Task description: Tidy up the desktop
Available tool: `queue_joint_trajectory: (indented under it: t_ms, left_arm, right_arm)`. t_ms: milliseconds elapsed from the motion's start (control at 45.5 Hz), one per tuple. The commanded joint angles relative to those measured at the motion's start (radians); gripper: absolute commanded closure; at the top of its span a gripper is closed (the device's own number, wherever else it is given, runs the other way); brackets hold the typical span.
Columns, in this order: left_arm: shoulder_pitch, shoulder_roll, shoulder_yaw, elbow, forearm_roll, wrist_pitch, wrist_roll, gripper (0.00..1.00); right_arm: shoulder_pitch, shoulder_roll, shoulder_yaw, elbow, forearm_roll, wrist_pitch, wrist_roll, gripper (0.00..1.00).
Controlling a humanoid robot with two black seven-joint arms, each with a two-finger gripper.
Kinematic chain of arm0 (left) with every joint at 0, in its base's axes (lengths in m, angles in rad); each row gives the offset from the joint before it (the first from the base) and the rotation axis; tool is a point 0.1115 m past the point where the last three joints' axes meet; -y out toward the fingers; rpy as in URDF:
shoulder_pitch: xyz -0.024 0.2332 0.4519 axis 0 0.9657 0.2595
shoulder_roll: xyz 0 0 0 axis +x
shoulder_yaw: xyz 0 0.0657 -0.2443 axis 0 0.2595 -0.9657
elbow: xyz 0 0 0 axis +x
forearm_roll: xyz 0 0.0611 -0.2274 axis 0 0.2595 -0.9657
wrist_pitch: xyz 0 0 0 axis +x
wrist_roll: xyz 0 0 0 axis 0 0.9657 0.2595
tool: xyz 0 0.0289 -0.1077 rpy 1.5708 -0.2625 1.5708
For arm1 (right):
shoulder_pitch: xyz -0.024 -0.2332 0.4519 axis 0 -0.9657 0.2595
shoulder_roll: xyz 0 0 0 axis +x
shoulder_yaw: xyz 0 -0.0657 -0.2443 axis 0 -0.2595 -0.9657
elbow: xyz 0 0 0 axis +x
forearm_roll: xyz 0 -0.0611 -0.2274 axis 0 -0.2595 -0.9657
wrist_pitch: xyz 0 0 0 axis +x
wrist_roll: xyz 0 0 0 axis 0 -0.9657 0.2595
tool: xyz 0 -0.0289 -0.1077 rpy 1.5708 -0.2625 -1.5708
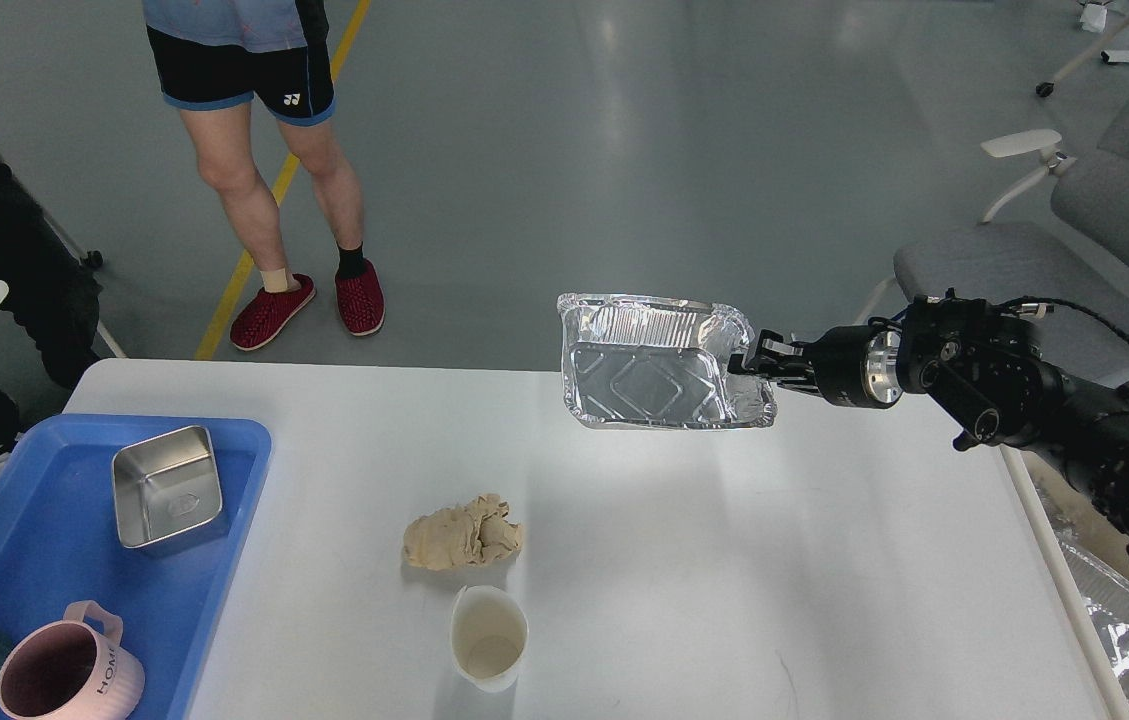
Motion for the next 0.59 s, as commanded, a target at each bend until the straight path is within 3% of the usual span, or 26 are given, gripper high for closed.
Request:
queue_joint_trajectory:
  t_ms: [0, 176, 462, 572]
  left_arm:
    - [-0.029, -0.031, 0.000, -0.023, 0.071, -0.026, 0.000, 0.03]
    - [-0.048, -0.180, 0.009, -0.079, 0.140, -0.039, 0.030, 0.03]
    - [-0.052, -0.468, 0.019, -0.090, 0.374, -0.040, 0.033, 0.03]
    - [-0.082, -0.524, 0.020, -0.090, 0.388, -0.039, 0.033, 0.03]
  right_arm:
    - [-0.001, 0.001, 0.000, 0.000, 0.001, 0.001, 0.002, 1.00]
    - [0.002, 0.029, 0.000, -0.009, 0.001, -0.002, 0.000, 1.00]
    - [-0.010, 0.046, 0.000, -0.054, 0.001, -0.004, 0.005, 1.00]
    - [-0.034, 0.029, -0.006, -0.065, -0.001, -0.005, 0.006, 1.00]
